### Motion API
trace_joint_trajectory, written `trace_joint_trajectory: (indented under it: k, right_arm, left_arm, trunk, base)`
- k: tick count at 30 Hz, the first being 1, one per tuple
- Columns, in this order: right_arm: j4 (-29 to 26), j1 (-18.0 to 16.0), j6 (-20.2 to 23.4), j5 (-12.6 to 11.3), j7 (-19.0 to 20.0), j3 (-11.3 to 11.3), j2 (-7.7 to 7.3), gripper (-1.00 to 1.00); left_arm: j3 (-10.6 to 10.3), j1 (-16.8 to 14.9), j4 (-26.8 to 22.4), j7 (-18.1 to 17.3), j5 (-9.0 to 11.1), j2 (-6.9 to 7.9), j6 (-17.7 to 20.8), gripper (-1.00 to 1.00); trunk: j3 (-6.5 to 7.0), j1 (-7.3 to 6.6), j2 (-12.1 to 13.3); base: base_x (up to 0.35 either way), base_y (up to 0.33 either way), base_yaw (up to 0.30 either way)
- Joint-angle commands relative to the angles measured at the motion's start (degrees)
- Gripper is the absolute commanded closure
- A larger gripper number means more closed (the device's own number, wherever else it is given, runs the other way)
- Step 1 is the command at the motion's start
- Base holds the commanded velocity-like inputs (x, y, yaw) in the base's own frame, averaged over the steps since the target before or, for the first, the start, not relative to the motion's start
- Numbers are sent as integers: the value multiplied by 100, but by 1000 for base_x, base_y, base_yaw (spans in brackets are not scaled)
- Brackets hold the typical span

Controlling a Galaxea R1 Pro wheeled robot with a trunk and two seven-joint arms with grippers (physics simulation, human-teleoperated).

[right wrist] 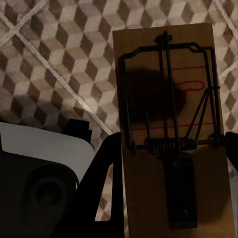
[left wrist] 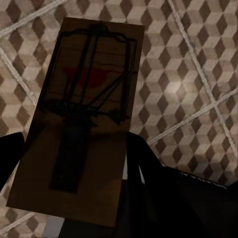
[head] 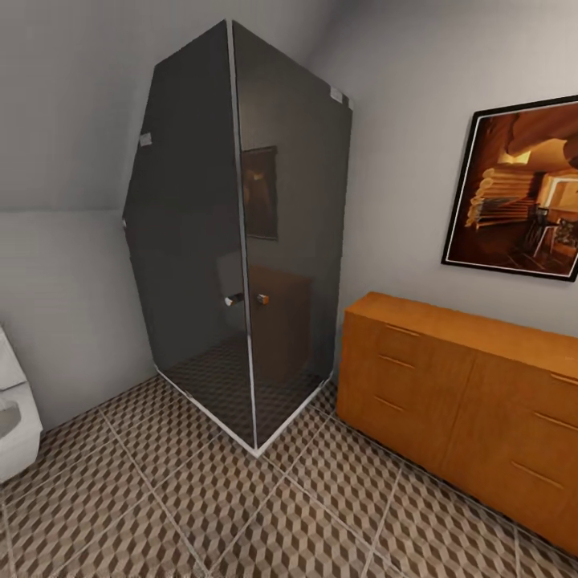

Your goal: Take the four mousetraps from the cabinet in the bathroom and place them on the bathroom floor. Make sure all four end up on the same floor surface, and ensure that at least two of them are either under or directly next to the same bathroom sink.

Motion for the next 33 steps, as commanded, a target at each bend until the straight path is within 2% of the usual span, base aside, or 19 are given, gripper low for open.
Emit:
trace_joint_trajectory:
  k: [1, 12, 33]
  right_arm:
    - [7, -6, -21, -48, 38, 40, -1, 100]
    - [9, -6, -179, -42, 38, 40, -1, 100]
    - [9, -6, -188, -40, 29, 41, -1, 100]
  left_arm:
    - [-42, -4, -5, -18, 31, -8, -29, 100]
    - [-16, -4, -70, -18, 37, -106, -86, 100]
    - [-13, -3, -74, -18, 5, -125, -86, 100]
  trunk:
    - [-7, 0, -4]
    - [-7, 0, -4]
    - [-7, 0, -4]
  base:
    - [0, 0, 270]
    - [0, 0, 270]
    - [0, 0, 270]
